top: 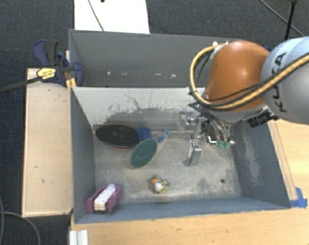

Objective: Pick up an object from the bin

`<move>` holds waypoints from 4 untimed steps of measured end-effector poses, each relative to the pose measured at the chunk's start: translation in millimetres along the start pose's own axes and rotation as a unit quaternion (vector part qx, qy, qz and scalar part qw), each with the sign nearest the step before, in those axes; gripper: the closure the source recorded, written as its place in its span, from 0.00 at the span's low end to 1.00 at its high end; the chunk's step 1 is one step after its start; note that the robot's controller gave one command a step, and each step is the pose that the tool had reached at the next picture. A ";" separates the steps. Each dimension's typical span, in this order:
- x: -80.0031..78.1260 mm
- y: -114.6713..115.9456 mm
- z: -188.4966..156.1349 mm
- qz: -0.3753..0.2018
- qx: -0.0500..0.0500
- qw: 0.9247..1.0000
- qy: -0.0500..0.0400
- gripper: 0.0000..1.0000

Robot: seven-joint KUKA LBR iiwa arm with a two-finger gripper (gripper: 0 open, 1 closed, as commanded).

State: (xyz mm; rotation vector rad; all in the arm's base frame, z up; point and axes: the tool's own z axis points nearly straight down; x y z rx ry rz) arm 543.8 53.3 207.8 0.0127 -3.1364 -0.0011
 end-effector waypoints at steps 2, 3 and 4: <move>-25.7 81.9 135.7 -0.081 -0.001 0.997 -0.007 0.00; -23.9 81.5 135.8 -0.080 -0.001 0.997 -0.003 1.00; -43.2 77.6 -17.9 -0.068 -0.001 0.998 -0.008 1.00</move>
Offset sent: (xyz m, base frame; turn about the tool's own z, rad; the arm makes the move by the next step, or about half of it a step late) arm -0.0088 0.0879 -0.0909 -0.3011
